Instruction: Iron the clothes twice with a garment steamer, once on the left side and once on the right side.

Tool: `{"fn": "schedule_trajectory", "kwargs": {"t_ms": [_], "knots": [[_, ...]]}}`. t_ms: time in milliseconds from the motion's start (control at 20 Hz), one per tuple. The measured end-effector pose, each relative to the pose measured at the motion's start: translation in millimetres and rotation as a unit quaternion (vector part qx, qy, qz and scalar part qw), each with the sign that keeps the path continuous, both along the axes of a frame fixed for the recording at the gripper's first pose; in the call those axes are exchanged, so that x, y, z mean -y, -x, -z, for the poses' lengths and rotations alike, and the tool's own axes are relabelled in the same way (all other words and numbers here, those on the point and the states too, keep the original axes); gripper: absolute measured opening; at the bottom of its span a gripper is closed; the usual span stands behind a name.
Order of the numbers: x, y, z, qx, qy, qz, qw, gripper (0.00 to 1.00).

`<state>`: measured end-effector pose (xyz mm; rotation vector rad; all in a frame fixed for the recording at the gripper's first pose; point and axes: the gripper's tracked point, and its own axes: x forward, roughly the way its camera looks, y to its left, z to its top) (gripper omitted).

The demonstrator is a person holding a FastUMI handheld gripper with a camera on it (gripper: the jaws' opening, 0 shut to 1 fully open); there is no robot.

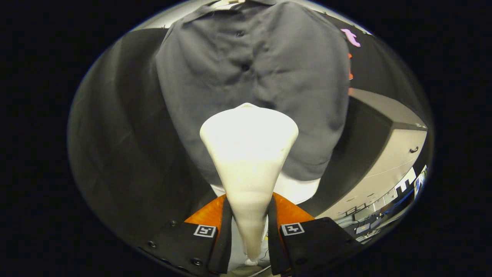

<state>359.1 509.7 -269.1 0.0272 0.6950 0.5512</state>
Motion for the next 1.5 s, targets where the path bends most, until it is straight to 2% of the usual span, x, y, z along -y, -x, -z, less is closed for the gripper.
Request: {"fn": "schedule_trajectory", "kwargs": {"t_ms": [300,550,700,1000,1200,1500], "knots": [[117,-38,-93,0.068,-0.017,0.065,0.995,0.47],[195,-70,-181,0.127,-0.037,0.110,0.985,0.47],[232,-85,-235,0.166,-0.049,0.117,0.978,0.47],[287,-100,-323,0.240,-0.083,0.103,0.962,0.47],[314,-106,-336,0.255,-0.094,0.096,0.958,0.47],[327,-119,-317,0.233,-0.106,0.082,0.963,0.47]]}}
